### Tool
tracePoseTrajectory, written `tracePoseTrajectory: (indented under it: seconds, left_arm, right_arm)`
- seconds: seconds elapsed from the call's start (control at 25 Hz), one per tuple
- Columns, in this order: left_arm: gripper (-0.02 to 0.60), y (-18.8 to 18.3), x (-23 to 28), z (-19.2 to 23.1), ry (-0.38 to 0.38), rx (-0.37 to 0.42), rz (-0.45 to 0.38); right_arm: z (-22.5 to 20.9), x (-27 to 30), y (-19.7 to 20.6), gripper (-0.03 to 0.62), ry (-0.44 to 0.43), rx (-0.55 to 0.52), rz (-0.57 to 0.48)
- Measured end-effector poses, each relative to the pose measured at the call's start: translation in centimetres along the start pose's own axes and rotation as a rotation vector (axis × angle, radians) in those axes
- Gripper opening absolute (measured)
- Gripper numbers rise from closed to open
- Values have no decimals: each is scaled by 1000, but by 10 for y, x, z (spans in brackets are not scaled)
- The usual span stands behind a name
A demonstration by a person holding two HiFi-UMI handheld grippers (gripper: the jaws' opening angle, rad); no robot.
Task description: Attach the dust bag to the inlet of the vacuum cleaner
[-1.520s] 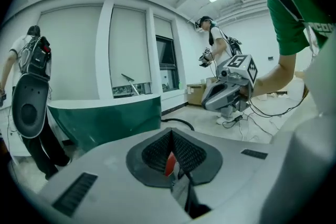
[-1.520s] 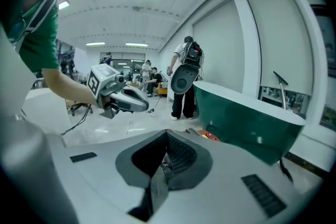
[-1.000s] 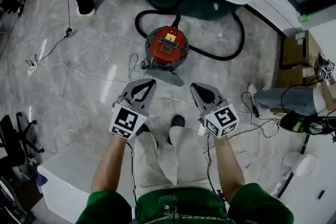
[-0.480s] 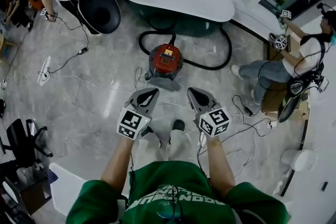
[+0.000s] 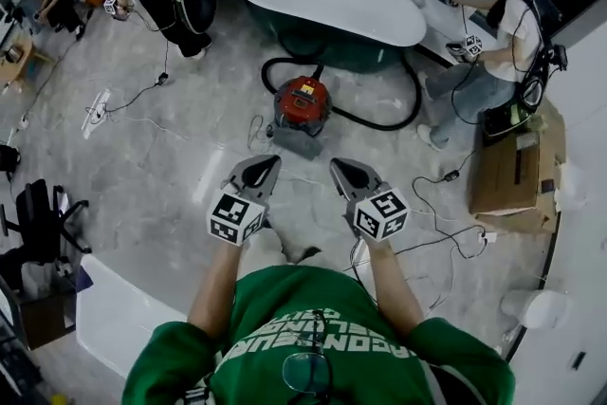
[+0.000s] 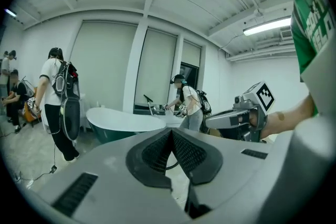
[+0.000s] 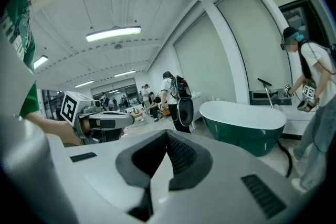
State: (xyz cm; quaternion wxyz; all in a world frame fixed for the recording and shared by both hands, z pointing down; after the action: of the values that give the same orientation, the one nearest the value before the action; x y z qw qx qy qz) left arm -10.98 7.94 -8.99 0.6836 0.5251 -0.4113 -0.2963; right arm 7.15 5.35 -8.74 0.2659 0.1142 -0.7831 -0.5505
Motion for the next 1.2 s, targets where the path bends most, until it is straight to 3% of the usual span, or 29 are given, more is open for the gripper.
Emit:
tracePoseTrajectory:
  seconds: [0.12,0.52,1.2]
  left_arm:
    - [2,5,-14,-30,-37,-27,-6]
    - [2,44,-72,-118,-87,-73,29]
    - [2,67,-116,-102,-52,-119,39]
  right_arm:
    - [9,-20,3,8,-35,-41,17]
    - [42,-80,55,8,-120,4,52]
    - [79,-70,67,8,-89,-54,127]
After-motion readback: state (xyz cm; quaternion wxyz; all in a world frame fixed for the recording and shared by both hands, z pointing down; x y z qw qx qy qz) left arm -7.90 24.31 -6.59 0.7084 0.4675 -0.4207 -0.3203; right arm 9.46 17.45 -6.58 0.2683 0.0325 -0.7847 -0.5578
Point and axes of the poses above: the fingertips, and each gripper's own axes: x forward along the fingers, z to its left, y out of its underside, the point moved 5 cm from there along -x, backward along the fingers, and after that the axes turned 6 degrees about -y, right-handed, at the moved point
